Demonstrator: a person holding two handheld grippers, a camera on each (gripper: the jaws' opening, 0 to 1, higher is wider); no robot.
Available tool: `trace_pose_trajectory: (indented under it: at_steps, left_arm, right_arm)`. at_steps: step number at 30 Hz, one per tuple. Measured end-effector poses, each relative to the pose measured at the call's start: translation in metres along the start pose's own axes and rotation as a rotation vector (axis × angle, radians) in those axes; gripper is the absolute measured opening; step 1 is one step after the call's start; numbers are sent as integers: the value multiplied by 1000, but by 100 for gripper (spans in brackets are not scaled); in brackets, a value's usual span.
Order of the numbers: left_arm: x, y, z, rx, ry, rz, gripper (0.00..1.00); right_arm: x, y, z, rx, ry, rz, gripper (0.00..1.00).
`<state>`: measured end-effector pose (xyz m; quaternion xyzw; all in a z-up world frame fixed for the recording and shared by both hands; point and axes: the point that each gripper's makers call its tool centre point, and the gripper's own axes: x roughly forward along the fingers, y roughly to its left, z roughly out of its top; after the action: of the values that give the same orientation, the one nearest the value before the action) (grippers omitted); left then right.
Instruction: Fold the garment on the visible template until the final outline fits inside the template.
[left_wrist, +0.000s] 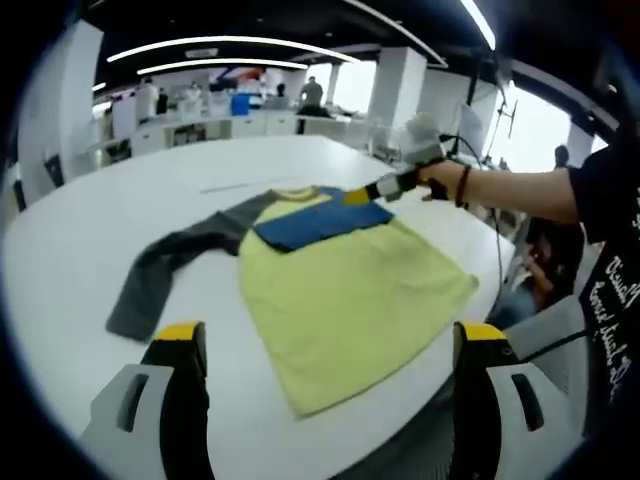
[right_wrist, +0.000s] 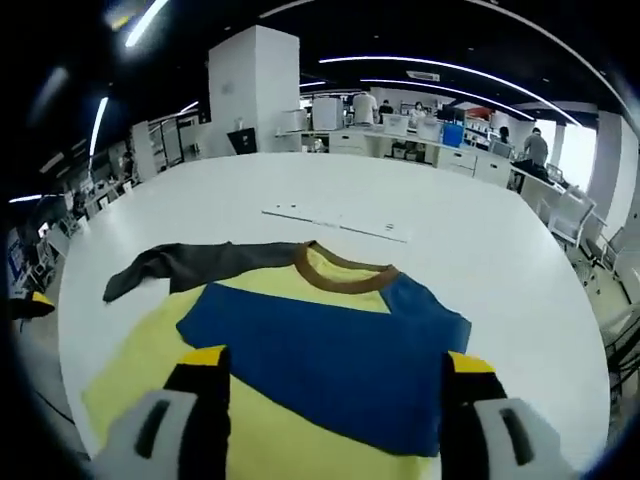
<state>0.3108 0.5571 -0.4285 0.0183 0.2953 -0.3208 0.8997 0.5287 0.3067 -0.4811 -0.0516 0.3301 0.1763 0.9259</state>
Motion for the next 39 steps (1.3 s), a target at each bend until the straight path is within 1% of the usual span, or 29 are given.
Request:
trace_pose_trajectory:
  at_steps: [4, 9, 12, 14, 15, 18, 20, 24, 25, 27, 28, 29, 31, 37, 38, 39]
  left_arm:
    - [0, -3, 1, 5, 2, -5, 99]
    - [1, -5, 0, 8, 2, -14, 99]
    - [1, -5, -2, 7, 9, -16, 99]
    - [0, -6, -2, 9, 9, -18, 99]
    - [0, -6, -3, 8, 9, -19, 99]
    - [-1, -7, -4, 8, 12, -20, 99]
    - [-1, -5, -4, 2, 8, -16, 99]
    - [-1, -6, -4, -3, 7, -15, 99]
    - [-1, -6, -5, -2, 10, -15, 99]
    - [-1, -6, -6, -1, 12, -14, 99]
    - [-1, -6, -6, -1, 11, -13, 99]
    - [-1, -6, -5, -1, 9, -11, 99]
    - [-2, -6, -5, -2, 7, -9, 99]
    - [-3, -6, -10, -6, 19, -5, 99]
    - [-3, -6, -10, -6, 19, -5, 99]
    - [-3, -6, -9, -6, 18, -4, 99]
  right_arm:
    - [-7, -16, -9, 17, 14, -31, 85]
    - [-12, -36, -15, 33, 17, -61, 79]
    - [-15, -46, -26, 33, 40, -73, 74]
    - [-16, -49, -30, 50, 46, -72, 70]
    - [-17, -49, -31, 60, 44, -68, 68]
    - [-19, -56, -38, 73, 53, -83, 55]
    - [-21, -55, -41, 85, 54, -83, 46]
    - [-20, -55, -50, 113, 67, -76, 37]
    - [-21, -55, -51, 113, 68, -76, 32]
    - [-20, -54, -58, 116, 86, -74, 22]
    - [-19, -55, -61, 131, 91, -71, 18]
    - [-19, -57, -66, 146, 102, -78, 16]
    - [-20, -55, -69, 160, 109, -86, 15]
    - [-18, -58, -77, 195, 121, -106, 15]
    - [-19, -59, -80, 204, 135, -119, 15]
    - [-19, -60, -80, 210, 132, -123, 15]
